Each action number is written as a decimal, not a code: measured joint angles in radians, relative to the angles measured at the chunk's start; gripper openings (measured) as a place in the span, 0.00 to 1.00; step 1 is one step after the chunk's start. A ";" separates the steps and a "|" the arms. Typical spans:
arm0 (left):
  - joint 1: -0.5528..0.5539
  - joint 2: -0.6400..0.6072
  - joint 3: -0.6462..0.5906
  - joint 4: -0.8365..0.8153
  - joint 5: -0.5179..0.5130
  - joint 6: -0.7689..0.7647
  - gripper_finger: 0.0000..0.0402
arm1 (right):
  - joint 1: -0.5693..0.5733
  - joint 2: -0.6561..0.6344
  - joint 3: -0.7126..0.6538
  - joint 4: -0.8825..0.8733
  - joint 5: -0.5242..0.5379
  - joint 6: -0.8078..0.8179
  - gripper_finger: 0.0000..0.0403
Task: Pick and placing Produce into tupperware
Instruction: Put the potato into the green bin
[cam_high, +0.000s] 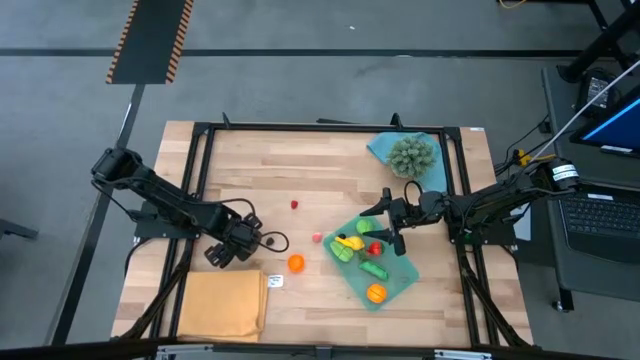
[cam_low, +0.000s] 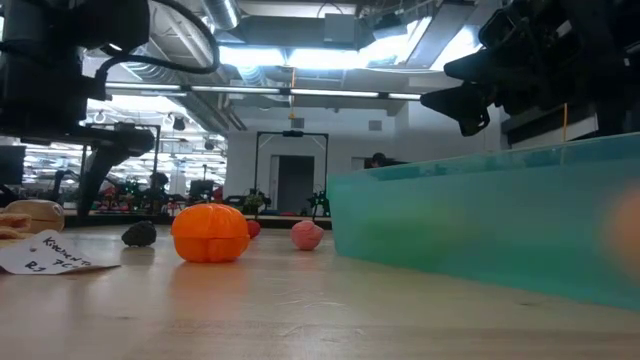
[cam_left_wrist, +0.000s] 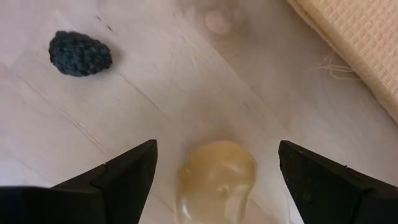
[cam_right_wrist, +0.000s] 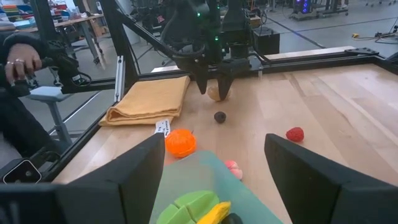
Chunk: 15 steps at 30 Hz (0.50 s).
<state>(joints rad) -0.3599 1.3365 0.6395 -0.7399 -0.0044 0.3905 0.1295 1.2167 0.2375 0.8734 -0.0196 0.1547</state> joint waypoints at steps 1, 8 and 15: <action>0.000 0.000 0.000 -0.002 0.000 -0.011 0.81 | 0.000 0.000 0.000 0.001 0.000 0.000 0.69; 0.002 0.000 0.000 -0.018 -0.006 -0.017 0.81 | 0.000 0.000 0.000 0.002 0.000 0.001 0.69; 0.002 0.000 -0.028 0.003 -0.008 -0.014 0.81 | 0.000 0.000 0.000 0.013 0.000 0.002 0.69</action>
<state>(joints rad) -0.3584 1.3365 0.6120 -0.7367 -0.0120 0.3768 0.1298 1.2167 0.2375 0.8868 -0.0196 0.1562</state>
